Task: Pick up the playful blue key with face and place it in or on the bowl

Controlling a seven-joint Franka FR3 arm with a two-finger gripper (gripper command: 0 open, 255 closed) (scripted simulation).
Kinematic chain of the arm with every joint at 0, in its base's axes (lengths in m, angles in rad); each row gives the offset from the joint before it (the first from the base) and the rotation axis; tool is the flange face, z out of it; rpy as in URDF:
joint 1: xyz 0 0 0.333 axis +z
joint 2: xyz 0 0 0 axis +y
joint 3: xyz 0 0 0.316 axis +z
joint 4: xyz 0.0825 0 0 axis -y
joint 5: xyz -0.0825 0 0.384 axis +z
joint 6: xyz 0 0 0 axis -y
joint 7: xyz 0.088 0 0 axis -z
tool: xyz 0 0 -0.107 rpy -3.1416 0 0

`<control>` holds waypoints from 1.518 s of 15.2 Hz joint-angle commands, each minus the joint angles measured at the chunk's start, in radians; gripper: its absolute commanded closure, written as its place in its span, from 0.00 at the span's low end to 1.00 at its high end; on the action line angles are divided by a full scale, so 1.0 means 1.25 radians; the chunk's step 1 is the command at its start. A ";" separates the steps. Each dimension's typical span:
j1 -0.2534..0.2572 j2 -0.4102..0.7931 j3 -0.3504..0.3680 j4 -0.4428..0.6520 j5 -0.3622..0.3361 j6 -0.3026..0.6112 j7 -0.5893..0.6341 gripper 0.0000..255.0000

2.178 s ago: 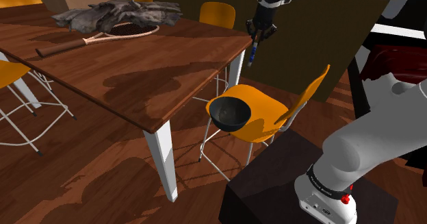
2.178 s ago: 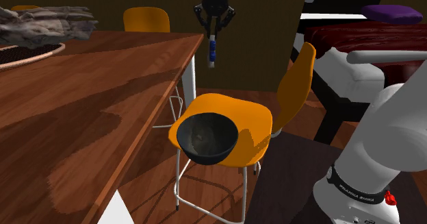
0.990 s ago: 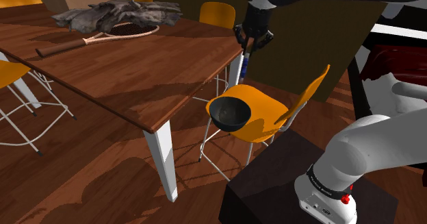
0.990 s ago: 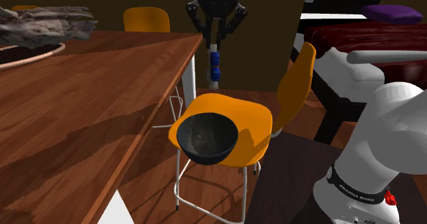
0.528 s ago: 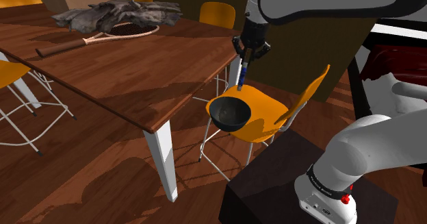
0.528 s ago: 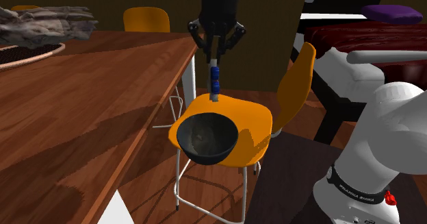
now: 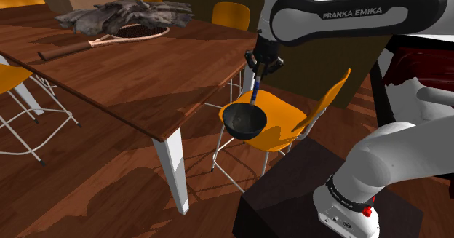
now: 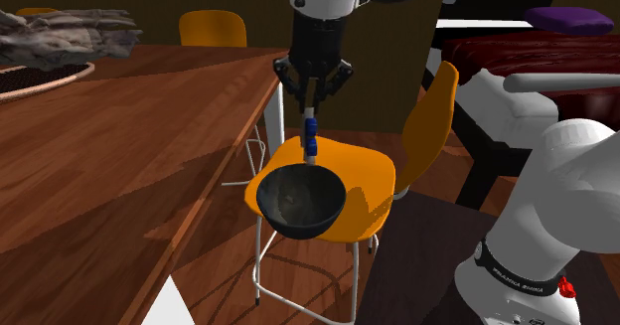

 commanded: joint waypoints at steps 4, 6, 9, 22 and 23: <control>0.001 0.005 0.004 -0.052 0.001 0.057 0.005 1.00; 0.001 0.007 0.006 -0.065 0.001 0.073 0.007 1.00; 0.001 0.007 0.006 -0.065 0.001 0.073 0.007 1.00; 0.006 -0.020 0.001 -0.006 0.005 -0.014 0.003 0.00; 0.007 -0.026 0.000 0.011 0.006 -0.036 0.002 0.00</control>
